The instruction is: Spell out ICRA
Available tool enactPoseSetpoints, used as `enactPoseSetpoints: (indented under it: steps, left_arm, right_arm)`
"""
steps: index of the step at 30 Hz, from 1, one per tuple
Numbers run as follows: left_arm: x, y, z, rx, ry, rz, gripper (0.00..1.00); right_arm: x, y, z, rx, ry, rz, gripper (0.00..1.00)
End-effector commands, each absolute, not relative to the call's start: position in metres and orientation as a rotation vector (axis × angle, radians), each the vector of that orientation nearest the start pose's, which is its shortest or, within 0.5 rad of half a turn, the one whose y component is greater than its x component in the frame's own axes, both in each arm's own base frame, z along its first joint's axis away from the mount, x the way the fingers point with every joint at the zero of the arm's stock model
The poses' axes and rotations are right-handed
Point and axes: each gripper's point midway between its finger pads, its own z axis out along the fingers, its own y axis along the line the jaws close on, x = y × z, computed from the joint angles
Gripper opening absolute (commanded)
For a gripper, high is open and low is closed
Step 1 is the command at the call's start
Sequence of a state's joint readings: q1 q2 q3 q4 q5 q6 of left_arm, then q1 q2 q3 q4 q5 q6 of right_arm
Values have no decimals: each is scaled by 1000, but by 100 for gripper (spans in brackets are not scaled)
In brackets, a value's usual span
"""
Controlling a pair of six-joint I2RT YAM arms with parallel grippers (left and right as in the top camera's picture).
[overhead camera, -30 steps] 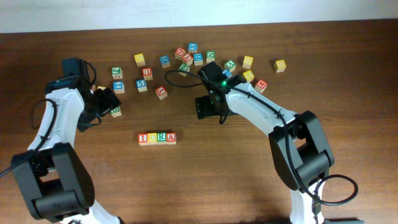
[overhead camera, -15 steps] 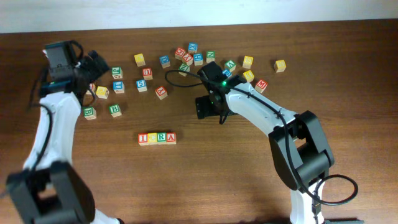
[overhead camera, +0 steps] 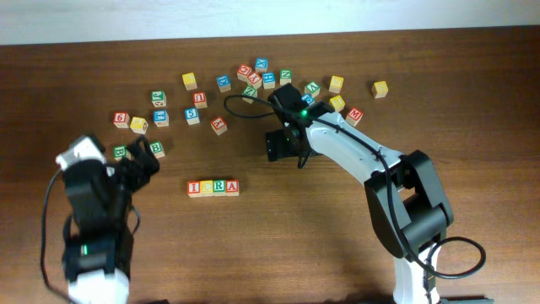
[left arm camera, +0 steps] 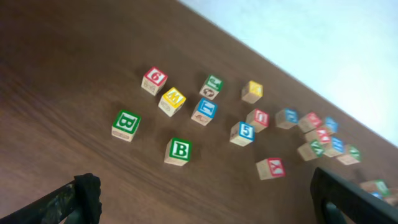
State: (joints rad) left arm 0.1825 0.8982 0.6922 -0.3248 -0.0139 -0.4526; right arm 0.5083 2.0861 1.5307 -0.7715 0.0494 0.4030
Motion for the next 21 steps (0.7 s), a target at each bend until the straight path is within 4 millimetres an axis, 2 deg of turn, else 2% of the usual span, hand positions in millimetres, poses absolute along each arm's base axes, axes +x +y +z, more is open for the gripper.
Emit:
enactPoseSetpoints:
  steps: [1, 4, 6, 10, 12, 13, 21]
  left_arm:
    - [281, 54, 238, -622, 1887, -159, 99]
    - [258, 49, 255, -603, 1829, -166, 99]
    - [251, 48, 270, -583, 1766, -172, 99]
    - [252, 48, 339, -477, 1433, -204, 99]
    - [252, 48, 357, -444, 1328, -212, 99]
    - [252, 48, 355, -437, 1307, -214, 99]
    - [246, 47, 300, -428, 1281, -216, 99]
  right_arm:
    - [404, 214, 46, -147, 2845, 106, 98]
    - [404, 214, 46, -147, 2845, 106, 98]
    - [404, 214, 46, -147, 2845, 106, 98]
    - [404, 214, 46, -147, 2845, 106, 98]
    - [404, 214, 46, -147, 2845, 106, 98]
    - [404, 214, 46, -147, 2845, 106, 98]
    - [404, 214, 46, -147, 2845, 106, 98]
